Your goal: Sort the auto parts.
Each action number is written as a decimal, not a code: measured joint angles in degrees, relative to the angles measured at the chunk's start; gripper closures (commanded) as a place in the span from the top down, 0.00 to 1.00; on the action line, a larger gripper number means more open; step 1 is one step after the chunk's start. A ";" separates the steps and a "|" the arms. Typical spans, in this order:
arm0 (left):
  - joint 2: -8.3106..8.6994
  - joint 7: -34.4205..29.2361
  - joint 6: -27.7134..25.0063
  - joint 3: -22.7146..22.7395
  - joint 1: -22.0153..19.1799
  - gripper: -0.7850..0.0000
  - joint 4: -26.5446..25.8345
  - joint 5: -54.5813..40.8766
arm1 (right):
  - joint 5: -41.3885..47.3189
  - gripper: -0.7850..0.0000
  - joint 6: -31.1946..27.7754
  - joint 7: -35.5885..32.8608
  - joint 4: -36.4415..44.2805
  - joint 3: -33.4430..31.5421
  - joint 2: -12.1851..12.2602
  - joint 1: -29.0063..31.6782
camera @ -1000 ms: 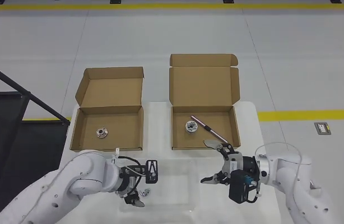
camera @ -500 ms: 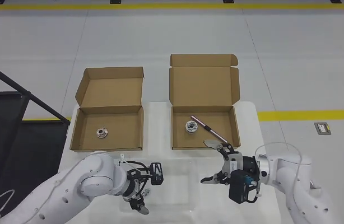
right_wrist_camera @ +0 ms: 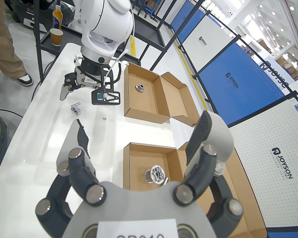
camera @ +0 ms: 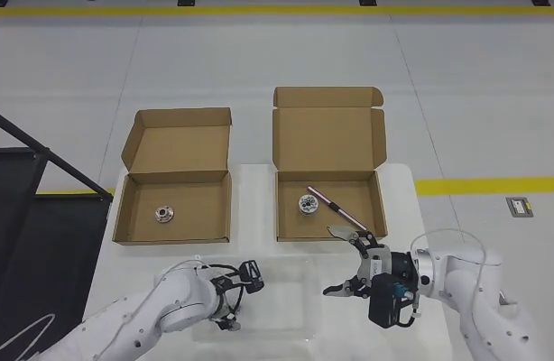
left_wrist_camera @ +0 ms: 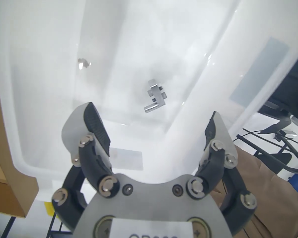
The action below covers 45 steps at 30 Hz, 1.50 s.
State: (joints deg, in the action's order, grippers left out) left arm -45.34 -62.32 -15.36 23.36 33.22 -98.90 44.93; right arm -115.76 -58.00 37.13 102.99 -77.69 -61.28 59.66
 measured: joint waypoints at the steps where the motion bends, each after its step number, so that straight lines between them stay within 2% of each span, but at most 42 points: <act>1: -0.45 0.28 0.03 -0.24 0.05 0.97 0.47 -0.06 | 0.00 1.00 0.00 0.00 0.00 0.00 0.00 0.00; 3: -1.42 0.19 0.20 -0.77 -0.06 0.95 1.68 0.63 | 0.00 1.00 0.00 0.00 0.00 0.00 0.00 0.00; 5: -2.36 0.34 0.48 -1.10 -0.03 0.84 2.62 0.82 | 0.00 1.00 0.00 0.00 0.00 0.00 0.00 0.00; 8: -3.48 0.26 0.91 -1.28 -0.03 0.84 3.94 1.24 | 0.00 1.00 0.00 0.00 0.00 0.00 0.00 0.00; 11: -4.48 -0.24 1.27 -1.65 0.18 0.78 4.70 2.38 | 0.00 1.00 0.00 0.00 0.00 0.00 0.00 0.00; 21: -7.31 -2.51 2.00 -2.13 1.00 0.48 6.17 4.98 | 0.00 1.00 0.00 0.00 0.00 0.00 0.00 0.00; 31: -9.04 -4.28 2.76 -1.07 1.96 0.47 8.00 7.05 | 0.00 1.00 0.00 0.00 0.00 0.00 0.00 0.00; 35: -9.82 -4.54 2.67 -0.86 2.45 0.44 8.63 7.94 | 0.00 1.00 0.00 0.00 0.00 0.00 0.00 0.00; 37: -10.14 -4.65 2.49 -0.70 2.59 0.33 9.00 8.10 | 0.00 1.00 0.00 0.00 0.00 0.00 0.00 0.00; 40: -10.62 -4.88 2.28 -0.35 2.84 0.02 9.56 8.33 | 0.00 1.00 0.00 0.00 0.00 0.00 0.00 0.00; 45: -10.93 -5.57 1.71 1.23 3.11 0.00 9.28 8.23 | 0.00 1.00 0.00 0.00 0.00 0.00 0.00 0.00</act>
State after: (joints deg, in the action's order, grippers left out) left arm -56.28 -67.89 -13.65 24.59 36.33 -89.61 53.15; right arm -115.76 -58.00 37.13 102.99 -77.69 -61.28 59.66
